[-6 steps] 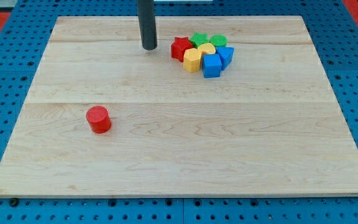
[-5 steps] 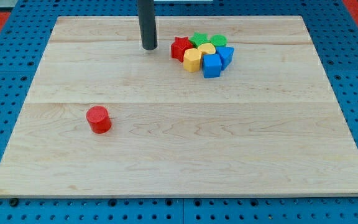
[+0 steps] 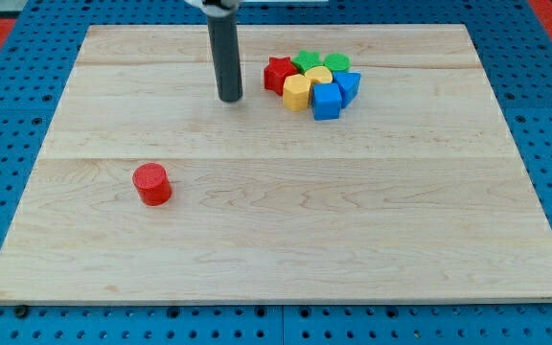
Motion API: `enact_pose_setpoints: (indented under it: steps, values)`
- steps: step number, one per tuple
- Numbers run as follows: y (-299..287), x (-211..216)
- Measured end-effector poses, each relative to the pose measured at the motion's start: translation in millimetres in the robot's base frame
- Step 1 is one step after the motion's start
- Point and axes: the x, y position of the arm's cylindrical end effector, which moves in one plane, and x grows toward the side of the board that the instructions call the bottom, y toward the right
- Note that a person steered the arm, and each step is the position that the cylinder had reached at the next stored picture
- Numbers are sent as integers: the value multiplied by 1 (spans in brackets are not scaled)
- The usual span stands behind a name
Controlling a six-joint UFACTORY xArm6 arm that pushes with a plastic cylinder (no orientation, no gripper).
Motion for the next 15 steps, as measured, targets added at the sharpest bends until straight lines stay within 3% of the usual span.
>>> enact_pose_setpoints:
  steps: [1, 3, 4, 5, 6, 7, 11, 13, 15]
  values:
    - [25, 40]
    - [152, 40]
    - [179, 42]
    - [157, 73]
    - [87, 90]
    - [39, 77]
    - [166, -4]
    - [154, -64]
    - [116, -75]
